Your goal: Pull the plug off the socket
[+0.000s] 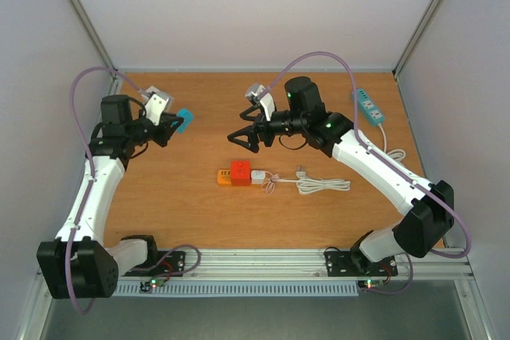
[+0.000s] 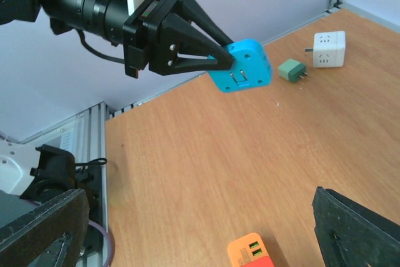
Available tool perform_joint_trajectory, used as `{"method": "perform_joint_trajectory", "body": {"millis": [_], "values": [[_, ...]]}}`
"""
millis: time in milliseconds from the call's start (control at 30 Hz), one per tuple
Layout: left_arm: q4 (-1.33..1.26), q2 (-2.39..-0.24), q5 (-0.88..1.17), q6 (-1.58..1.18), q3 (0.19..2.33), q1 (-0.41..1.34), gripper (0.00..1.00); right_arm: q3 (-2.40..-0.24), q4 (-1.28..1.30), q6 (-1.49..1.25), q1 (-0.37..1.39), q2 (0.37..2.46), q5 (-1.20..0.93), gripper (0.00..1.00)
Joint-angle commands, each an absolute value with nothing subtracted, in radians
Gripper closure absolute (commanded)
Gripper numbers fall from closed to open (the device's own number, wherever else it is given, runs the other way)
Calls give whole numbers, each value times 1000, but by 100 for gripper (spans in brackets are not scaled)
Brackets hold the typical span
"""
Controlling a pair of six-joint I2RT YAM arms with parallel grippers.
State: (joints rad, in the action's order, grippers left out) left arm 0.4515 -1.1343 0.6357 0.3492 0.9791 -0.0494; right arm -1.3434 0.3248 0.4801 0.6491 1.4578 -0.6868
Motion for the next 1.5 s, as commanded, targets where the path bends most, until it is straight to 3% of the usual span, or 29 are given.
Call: {"method": "perform_joint_trajectory", "body": {"millis": [0,433,800,1267,1467], "values": [[421,-1101,457,500,932,-86,99,-1319,259,437,642,1423,-647,2],[192,-1211,168,706,759,-221,99,-1256,163,283,503,1418,-796,1],[-118,-1428,-37,788,715,-253,99,-1236,130,223,482,1420,-689,1],[-227,-1606,-38,792,725,-253,99,-1212,103,160,482,1428,-719,1],[-181,-1651,24,767,748,-252,91,-1237,124,156,482,1451,-728,1]]}}
